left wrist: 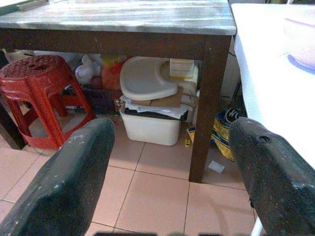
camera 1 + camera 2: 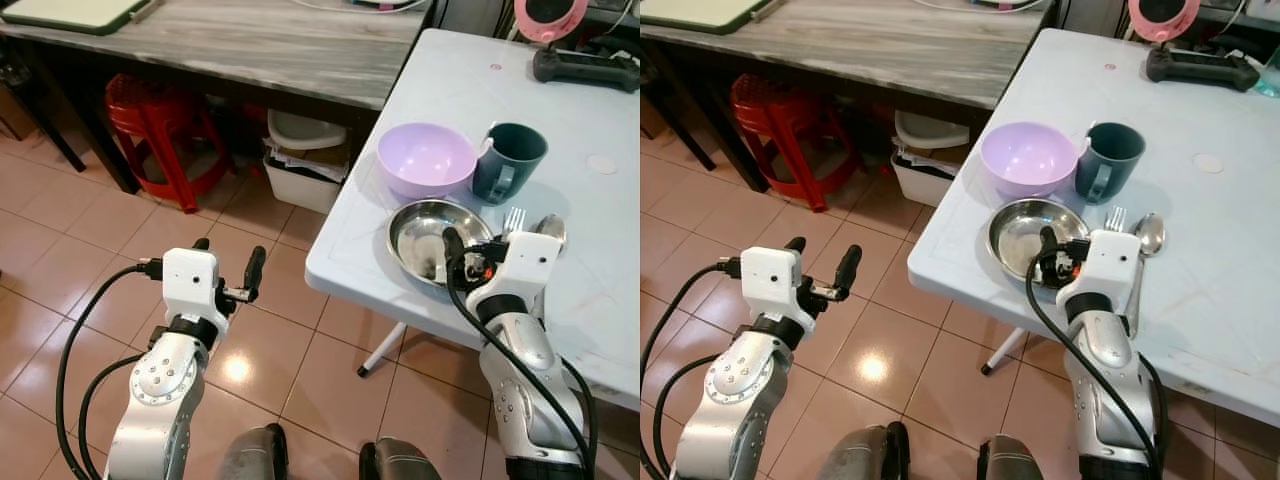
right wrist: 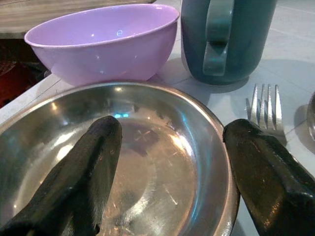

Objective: Setting the table

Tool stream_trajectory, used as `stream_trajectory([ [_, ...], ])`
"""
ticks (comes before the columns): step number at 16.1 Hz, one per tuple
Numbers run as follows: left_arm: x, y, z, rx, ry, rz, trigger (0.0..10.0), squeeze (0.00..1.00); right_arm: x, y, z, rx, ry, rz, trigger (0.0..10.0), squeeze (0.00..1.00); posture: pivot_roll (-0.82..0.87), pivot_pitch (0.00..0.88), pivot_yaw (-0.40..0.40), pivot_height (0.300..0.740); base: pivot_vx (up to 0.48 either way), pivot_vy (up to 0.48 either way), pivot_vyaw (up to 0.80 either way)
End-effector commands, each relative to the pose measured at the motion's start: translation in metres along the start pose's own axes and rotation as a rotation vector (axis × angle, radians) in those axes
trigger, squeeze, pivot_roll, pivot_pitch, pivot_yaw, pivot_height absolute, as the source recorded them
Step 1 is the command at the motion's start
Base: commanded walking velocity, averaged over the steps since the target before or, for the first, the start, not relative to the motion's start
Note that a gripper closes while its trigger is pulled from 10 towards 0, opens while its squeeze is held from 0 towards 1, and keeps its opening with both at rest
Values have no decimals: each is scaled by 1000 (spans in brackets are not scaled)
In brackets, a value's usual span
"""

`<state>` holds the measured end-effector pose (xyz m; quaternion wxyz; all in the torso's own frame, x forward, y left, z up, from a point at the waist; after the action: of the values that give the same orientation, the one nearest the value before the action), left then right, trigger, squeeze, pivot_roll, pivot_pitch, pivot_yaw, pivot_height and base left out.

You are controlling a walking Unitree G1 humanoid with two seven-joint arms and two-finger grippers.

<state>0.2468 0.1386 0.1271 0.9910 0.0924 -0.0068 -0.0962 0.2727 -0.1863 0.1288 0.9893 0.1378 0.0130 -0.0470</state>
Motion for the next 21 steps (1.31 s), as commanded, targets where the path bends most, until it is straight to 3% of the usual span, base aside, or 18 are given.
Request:
stream_trajectory([
  [1, -1, 0, 4, 4, -13, -6, 10000, 0, -1, -3, -4, 14, 29, -12, 10000, 0, 34, 164, 44, 740, 0, 0, 0],
  [8, -1, 0, 4, 3, -13, -9, 10000, 0, -10, -5, 13, -11, -32, -23, 10000, 0, 27, 163, 39, 740, 0, 0, 0],
  [12, 0, -1, 4, 3, -14, -18, 10000, 0, -20, -6, 6, 22, 14, -37, 10000, 0, 20, 162, 38, 740, 0, 0, 0],
  [17, 0, -2, 4, 7, -15, -27, 10000, 0, -9, -13, -4, 99, 80, -69, 10000, 0, 30, 157, 37, 740, 0, 0, 0],
  [18, 0, -2, 4, 9, -15, -28, 10000, 0, -9, -12, -6, 102, 97, -61, 6627, 0, 31, 155, 35, 740, 0, 0, 0],
  [19, 0, -2, 4, 10, -15, -28, 10000, 0, -10, -11, -9, 110, 110, -58, 157, 0, 32, 156, 35, 740, 0, 0, 0],
  [21, -1, -2, 4, 12, -13, -30, 10000, 0, -11, -10, -13, 145, 142, -67, 0, 0, 34, 158, 35, 740, 0, 0, 0],
])
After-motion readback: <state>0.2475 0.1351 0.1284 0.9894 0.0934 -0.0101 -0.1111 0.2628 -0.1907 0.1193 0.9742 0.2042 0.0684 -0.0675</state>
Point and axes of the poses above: a point about 5 cm out from each wrist's last joint towards the gripper, its own x axis pointing out of the wrist towards the gripper, its own z axis along the axis of the wrist's last joint, y = z × x, the point moved 1 cm from there along x, pointing out of the wrist towards the gripper, and after that the axes turned 10 degrees about x, right-handed, at the moved point
